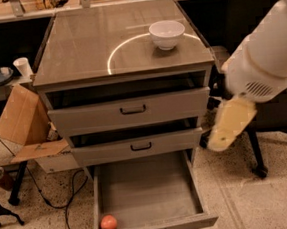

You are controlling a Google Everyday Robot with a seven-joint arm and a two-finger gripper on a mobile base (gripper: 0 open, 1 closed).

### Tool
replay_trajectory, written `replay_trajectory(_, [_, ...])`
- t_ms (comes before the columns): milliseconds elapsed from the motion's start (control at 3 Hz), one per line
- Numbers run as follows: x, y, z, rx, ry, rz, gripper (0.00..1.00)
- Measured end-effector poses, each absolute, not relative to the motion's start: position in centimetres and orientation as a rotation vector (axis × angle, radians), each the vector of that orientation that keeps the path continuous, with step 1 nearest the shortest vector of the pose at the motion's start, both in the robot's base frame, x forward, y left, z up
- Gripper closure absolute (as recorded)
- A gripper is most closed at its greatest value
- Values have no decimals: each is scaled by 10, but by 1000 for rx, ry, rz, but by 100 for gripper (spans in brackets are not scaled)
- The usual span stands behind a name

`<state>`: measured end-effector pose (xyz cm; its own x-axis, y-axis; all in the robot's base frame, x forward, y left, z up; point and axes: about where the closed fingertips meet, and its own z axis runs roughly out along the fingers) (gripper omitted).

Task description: Pick apple from bottom drawer and place on counter

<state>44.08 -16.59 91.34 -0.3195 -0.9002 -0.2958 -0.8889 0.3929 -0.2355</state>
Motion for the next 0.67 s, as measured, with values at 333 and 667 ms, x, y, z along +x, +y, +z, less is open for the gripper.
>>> replay_trajectory(333, [442,-124,842,-1433,2348,85,0])
replay_trajectory(667, [441,-86,763,-1378,2389,213,0])
